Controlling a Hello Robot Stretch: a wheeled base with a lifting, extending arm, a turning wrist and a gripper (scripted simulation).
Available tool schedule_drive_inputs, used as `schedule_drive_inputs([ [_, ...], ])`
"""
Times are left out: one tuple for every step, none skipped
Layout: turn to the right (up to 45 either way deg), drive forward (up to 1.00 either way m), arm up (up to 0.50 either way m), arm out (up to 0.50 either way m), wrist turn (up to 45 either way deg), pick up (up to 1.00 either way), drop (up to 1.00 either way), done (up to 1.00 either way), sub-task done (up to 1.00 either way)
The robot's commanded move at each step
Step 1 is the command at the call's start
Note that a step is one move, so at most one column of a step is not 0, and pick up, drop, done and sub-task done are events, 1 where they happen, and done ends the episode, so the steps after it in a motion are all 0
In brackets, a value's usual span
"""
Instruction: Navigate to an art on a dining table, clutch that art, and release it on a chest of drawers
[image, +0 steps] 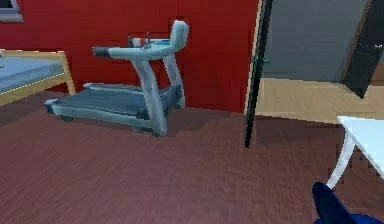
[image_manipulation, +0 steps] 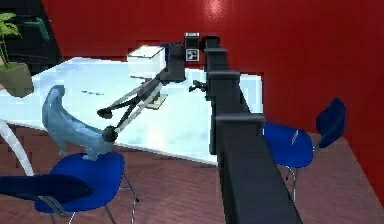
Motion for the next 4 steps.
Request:
schedule_drive_inputs([
  [0.0,0.0,0.0,0.0,-12.0,0.0,0.0,0.0,0.0],
  [0.0,0.0,0.0,-0.4,0.0,0.0,0.0,0.0,0.0],
  [-45.0,0.0,0.0,0.0,0.0,0.0,0.0,0.0,0.0],
  [-24.0,0.0,0.0,0.0,0.0,0.0,0.0,0.0,0.0],
])
